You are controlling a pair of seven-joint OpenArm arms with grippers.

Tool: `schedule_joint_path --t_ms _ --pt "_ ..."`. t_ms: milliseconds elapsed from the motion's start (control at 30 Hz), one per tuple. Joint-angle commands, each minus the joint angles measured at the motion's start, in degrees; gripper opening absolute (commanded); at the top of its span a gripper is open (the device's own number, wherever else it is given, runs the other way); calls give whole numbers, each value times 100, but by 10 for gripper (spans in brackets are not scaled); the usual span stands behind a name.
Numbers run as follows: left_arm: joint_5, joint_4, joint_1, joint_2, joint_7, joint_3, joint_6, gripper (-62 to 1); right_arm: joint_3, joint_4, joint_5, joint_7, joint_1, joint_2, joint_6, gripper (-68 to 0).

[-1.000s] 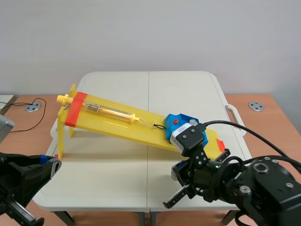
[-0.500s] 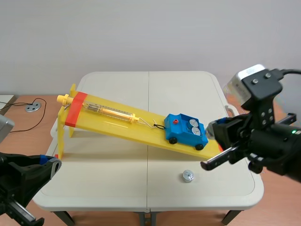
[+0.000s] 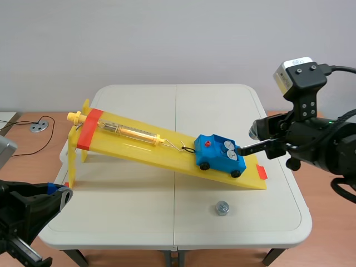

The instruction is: Place the four metal weights on the blue cart on the ramp.

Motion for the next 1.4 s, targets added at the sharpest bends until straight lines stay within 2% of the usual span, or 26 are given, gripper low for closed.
schedule_joint_path --t_ms 0,367,733,833,967,1067,1367 --pt "-293 415 -114 -22 -490 -57 -170 -580 -149 160 214 638 625 0 -195 -669" --pt "-293 415 -114 -22 -487 -57 -168 -580 -422 -575 -85 586 1405 -280 -549 -669" --pt "-293 415 -114 -22 -490 -57 -168 -580 -695 -1178 -236 588 1794 -529 -601 -669" --pt "-293 415 -114 -22 -490 -57 -168 -580 -695 -1211 -341 586 1803 -584 -748 -669" --pt "-293 415 -114 -22 -490 -57 -168 -580 -695 -1250 -352 673 1808 -586 -754 -669" --pt "-293 415 -114 -22 -487 -57 -168 -580 -695 -1331 -354 739 1853 -586 -859 -669" --pt "-293 415 -114 -22 -490 -57 -168 -580 -695 -1707 -352 894 2035 -586 -850 -665"
